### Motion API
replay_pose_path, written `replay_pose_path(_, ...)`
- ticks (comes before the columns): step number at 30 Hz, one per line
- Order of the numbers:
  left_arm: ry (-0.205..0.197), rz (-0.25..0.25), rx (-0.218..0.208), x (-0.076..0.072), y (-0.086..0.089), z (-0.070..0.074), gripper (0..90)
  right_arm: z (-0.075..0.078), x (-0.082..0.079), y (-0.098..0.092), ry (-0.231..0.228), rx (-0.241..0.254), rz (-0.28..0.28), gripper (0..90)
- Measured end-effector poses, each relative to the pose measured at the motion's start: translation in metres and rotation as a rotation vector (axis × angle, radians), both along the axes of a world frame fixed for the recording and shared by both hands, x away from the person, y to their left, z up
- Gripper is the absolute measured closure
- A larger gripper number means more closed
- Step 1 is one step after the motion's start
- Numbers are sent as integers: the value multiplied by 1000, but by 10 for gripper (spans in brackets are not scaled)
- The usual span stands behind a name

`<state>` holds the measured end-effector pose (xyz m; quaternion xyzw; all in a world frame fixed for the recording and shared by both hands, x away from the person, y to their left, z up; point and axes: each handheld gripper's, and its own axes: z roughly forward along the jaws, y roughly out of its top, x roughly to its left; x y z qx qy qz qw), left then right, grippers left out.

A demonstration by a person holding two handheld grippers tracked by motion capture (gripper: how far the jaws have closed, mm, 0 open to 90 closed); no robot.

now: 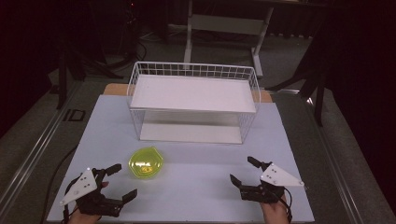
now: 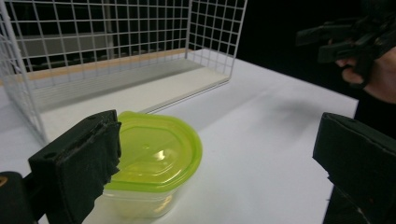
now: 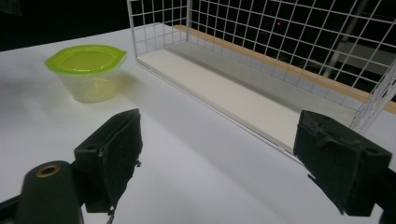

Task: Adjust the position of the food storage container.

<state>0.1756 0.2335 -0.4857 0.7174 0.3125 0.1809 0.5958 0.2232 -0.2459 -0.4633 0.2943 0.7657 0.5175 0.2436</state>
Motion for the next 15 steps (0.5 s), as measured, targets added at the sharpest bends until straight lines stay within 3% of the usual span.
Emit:
replay_pose_path(6, 7, -13, -15, -4, -2, 5, 18, 1, 1, 2, 9, 31, 8, 150)
replay_pose_path(9, -2, -25, -12, -11, -7, 16, 18, 3, 0, 3, -1, 36, 15, 149)
replay_pose_path(13, 41, -29, -6, -9, -7, 17, 18, 7, -3, 6, -26, 36, 25, 147)
replay_pose_path(15, 53, 6, 0, -7, -5, 15, 18, 7, -3, 6, -31, 42, 22, 142)
